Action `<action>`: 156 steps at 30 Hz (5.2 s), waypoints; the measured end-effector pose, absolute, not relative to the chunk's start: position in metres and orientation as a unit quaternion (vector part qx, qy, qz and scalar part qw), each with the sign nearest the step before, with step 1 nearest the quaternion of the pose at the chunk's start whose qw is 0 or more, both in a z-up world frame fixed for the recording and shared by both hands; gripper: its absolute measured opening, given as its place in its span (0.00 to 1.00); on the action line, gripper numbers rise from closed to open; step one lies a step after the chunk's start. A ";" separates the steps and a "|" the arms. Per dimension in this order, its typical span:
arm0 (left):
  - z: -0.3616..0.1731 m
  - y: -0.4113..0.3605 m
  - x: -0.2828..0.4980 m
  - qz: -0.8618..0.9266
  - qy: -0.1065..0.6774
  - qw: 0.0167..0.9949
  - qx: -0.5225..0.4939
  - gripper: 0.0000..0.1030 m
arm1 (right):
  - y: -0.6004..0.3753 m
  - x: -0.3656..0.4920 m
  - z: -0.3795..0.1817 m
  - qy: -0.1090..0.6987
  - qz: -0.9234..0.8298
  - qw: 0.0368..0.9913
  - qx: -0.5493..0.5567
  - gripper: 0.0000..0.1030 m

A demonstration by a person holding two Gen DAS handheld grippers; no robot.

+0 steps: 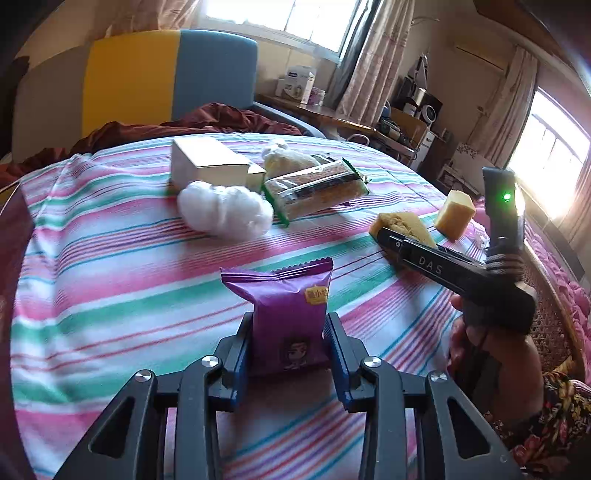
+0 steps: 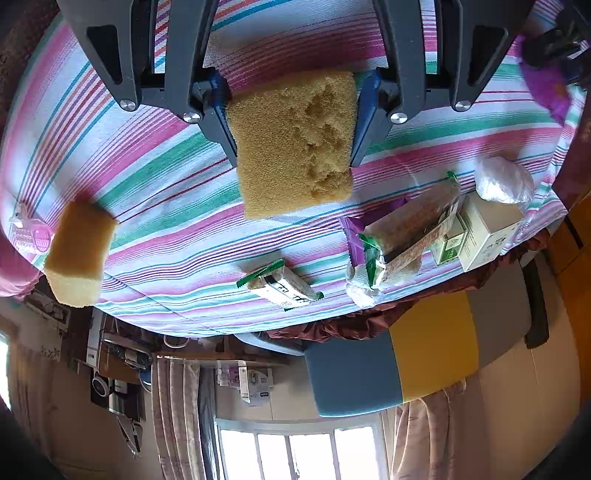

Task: Organize objects
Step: 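Carry the purple packet with the left tool and drop it into the gold tray, then lower the large yellow sponge into the gold tray and open the right tool, then move both tools toward the boxes and wrapped snacks on the table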

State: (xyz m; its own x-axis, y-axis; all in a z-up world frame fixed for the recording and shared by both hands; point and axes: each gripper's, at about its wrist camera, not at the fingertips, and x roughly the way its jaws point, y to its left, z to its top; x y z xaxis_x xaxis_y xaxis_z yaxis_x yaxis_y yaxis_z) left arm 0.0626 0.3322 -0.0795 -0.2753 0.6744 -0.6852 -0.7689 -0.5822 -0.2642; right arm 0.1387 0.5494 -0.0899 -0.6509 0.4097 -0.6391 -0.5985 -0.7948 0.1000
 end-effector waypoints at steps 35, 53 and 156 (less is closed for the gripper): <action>-0.023 0.142 0.007 0.869 -0.020 0.322 -0.375 0.35 | 0.525 0.136 -0.079 0.131 0.890 0.298 -0.319 0.53; -0.049 0.046 -0.075 0.852 -0.057 0.212 -0.474 0.36 | 0.388 0.108 -0.027 0.138 0.946 0.111 -0.272 0.53; 0.009 0.112 0.031 0.870 -0.091 0.310 -0.373 0.60 | 0.409 0.055 -0.030 0.100 0.911 0.134 -0.378 0.75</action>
